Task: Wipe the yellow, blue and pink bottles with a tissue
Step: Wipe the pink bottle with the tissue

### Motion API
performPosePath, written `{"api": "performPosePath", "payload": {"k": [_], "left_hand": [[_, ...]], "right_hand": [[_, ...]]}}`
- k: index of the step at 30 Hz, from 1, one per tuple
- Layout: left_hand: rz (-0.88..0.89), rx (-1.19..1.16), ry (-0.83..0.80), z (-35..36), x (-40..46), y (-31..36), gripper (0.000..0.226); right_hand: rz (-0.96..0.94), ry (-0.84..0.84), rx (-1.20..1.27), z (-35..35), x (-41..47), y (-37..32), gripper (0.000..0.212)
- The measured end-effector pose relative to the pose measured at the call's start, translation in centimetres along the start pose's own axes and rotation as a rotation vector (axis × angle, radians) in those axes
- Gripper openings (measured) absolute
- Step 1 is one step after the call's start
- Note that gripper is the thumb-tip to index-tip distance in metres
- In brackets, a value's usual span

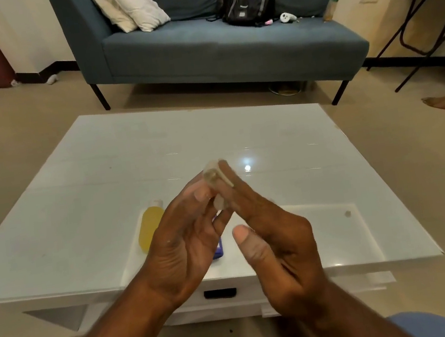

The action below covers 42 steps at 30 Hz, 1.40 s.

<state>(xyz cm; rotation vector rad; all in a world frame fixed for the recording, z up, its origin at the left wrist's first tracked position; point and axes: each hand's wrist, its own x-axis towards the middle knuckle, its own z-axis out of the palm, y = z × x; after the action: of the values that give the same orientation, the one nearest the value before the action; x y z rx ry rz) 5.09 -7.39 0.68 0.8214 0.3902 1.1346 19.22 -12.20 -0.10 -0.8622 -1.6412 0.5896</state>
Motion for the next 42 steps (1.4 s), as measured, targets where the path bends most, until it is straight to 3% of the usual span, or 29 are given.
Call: {"api": "performPosePath", "payload": {"k": [2, 5, 8, 11, 13, 16, 19, 21, 25, 29, 32, 36, 39, 42], "left_hand": [[-0.007, 0.007, 0.02, -0.3, 0.1, 0.0, 0.083], [-0.042, 0.32, 0.084, -0.8, 0.6, -0.4, 0.084], [-0.072, 0.627, 0.108, -1.3, 0.9, 0.1, 0.097], [-0.105, 0.746, 0.052, -2.0, 0.7, 0.9, 0.104], [-0.099, 0.719, 0.077, -1.6, 0.6, 0.7, 0.097], [-0.063, 0.434, 0.169, -0.7, 0.7, -0.1, 0.07], [-0.063, 0.208, 0.137, -0.5, 0.7, -0.5, 0.068], [-0.07, 0.281, 0.136, -0.8, 0.8, 0.1, 0.07], [-0.126, 0.68, 0.078, -1.3, 0.9, 1.3, 0.08], [-0.093, 0.418, 0.051, -0.4, 0.5, 0.5, 0.067], [-0.117, 0.4, 0.034, -0.5, 0.4, 0.2, 0.055], [-0.164, 0.731, -0.118, -1.6, 0.4, 1.7, 0.066], [-0.152, 0.663, -0.125, -1.4, 0.4, 1.5, 0.067], [-0.122, 0.528, 0.018, -1.0, 0.6, 0.3, 0.084]], "right_hand": [[0.003, 0.016, -0.027, 0.0, 0.1, 0.7, 0.054], [0.122, 0.086, -0.038, -0.2, 0.4, 2.0, 0.051], [0.042, 0.053, -0.176, -1.5, 0.6, 2.6, 0.05], [-0.062, 0.022, -0.356, -2.0, 0.6, 3.0, 0.046], [-0.064, 0.074, -0.393, -1.8, 0.4, 3.3, 0.043], [-0.029, 0.132, -0.354, -1.2, 0.3, 3.4, 0.04], [-0.016, 0.112, -0.306, -1.1, 0.6, 3.4, 0.044], [-0.037, 0.08, -0.295, -1.3, 0.7, 3.4, 0.045], [-0.104, 0.066, -0.421, -1.7, 0.6, 3.4, 0.047], [-0.073, 0.139, -0.425, -1.3, 0.4, 3.5, 0.041], [-0.053, 0.137, -0.376, -1.4, 0.6, 3.2, 0.039], [0.063, -0.025, -0.367, -1.9, 0.4, 3.1, 0.065], [0.022, -0.029, -0.478, -1.8, 0.2, 3.3, 0.061], [0.015, 0.043, -0.521, -1.5, 0.5, 3.5, 0.06]]}}
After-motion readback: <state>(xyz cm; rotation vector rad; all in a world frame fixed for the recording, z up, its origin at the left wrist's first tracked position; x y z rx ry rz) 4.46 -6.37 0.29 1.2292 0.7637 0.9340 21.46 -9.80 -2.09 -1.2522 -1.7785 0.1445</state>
